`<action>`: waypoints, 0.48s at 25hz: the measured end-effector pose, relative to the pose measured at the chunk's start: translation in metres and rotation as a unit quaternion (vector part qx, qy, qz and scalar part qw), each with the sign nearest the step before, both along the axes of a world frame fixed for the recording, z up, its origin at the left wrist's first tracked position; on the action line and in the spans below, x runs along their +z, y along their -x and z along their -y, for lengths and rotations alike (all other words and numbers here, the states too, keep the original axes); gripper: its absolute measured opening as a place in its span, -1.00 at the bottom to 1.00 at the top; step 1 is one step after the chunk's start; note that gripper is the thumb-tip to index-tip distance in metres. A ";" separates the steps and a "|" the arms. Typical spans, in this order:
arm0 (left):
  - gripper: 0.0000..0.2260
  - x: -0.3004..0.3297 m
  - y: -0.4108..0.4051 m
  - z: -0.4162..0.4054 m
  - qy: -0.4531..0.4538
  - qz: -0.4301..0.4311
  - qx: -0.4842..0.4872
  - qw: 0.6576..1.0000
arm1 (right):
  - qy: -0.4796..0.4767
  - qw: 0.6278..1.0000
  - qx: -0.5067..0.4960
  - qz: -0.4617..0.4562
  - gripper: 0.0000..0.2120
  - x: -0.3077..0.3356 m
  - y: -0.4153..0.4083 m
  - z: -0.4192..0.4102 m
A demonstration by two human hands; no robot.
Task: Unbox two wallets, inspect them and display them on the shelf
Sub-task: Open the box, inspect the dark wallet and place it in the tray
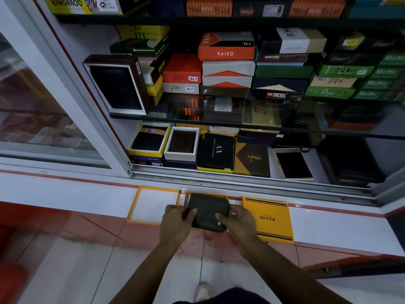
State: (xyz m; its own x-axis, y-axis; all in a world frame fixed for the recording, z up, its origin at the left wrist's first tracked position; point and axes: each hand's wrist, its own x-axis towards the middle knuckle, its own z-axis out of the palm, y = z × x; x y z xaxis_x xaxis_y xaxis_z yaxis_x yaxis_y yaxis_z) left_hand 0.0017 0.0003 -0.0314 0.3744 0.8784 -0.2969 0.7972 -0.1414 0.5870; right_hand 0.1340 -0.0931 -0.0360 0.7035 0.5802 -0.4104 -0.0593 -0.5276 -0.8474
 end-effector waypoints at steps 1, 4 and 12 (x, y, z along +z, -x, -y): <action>-0.74 -0.003 -0.003 -0.001 -0.006 0.000 -0.009 1.000 | 0.007 1.000 -0.001 0.007 -0.69 0.000 0.002 -0.004; -0.66 -0.004 -0.011 -0.005 -0.005 0.031 0.007 0.999 | 0.039 0.997 0.046 0.054 -0.68 0.005 0.000 -0.011; -0.69 0.020 0.015 -0.017 -0.035 0.089 0.060 0.994 | -0.013 0.999 -0.017 -0.047 -0.64 0.027 0.005 -0.023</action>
State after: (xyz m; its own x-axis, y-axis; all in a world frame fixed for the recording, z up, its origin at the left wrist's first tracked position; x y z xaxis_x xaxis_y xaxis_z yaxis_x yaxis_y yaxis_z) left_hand -0.0137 0.0177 -0.0112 0.3077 0.9360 -0.1712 0.6951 -0.0982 0.7122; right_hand 0.1290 -0.0699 -0.0094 0.6815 0.5681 -0.4613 -0.1568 -0.5024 -0.8503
